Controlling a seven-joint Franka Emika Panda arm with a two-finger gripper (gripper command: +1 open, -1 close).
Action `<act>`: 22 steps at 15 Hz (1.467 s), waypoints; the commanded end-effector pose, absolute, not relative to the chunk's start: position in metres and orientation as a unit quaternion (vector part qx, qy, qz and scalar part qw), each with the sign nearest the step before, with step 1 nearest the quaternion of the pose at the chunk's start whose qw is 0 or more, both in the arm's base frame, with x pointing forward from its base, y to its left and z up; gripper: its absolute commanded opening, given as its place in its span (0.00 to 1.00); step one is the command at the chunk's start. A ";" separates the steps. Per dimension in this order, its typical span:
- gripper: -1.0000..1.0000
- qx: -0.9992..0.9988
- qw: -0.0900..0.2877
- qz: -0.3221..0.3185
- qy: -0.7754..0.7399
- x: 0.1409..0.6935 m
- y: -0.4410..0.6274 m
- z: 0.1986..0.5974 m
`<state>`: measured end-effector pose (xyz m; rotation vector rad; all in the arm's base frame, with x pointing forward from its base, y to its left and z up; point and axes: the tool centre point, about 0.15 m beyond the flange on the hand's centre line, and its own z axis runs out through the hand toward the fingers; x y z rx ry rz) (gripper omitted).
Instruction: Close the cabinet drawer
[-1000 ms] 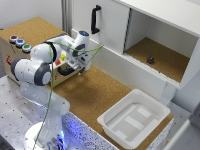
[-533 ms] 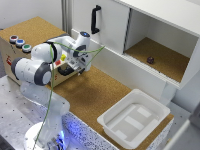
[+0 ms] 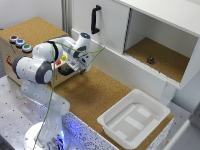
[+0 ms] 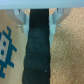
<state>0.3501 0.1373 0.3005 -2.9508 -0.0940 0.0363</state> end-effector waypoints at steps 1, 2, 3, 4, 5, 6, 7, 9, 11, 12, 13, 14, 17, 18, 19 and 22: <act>0.00 -0.997 0.058 0.006 -0.045 0.368 0.152 0.299; 0.00 -0.997 0.058 0.006 -0.048 0.372 0.153 0.299; 0.00 -0.997 0.060 0.004 -0.053 0.374 0.153 0.301; 0.00 -0.996 0.064 -0.003 -0.064 0.377 0.155 0.303; 0.00 -0.995 0.069 -0.002 -0.072 0.379 0.156 0.301; 0.00 -0.994 0.076 -0.007 -0.076 0.381 0.157 0.300; 0.00 -0.994 0.081 -0.008 -0.078 0.384 0.158 0.296; 0.00 -0.994 0.088 -0.001 -0.070 0.388 0.162 0.293; 0.00 -0.995 0.089 0.003 -0.043 0.387 0.167 0.291; 0.00 -0.996 0.089 0.003 -0.025 0.385 0.171 0.290; 0.00 -0.996 0.090 0.006 -0.005 0.383 0.177 0.287; 0.00 -0.996 0.089 0.007 0.010 0.379 0.186 0.282; 0.00 -0.996 0.083 0.015 0.037 0.366 0.205 0.268; 0.00 -0.995 0.081 0.017 0.050 0.359 0.210 0.264; 0.00 -0.995 0.082 0.016 0.060 0.355 0.214 0.262; 0.00 -0.993 0.088 0.016 0.074 0.348 0.232 0.261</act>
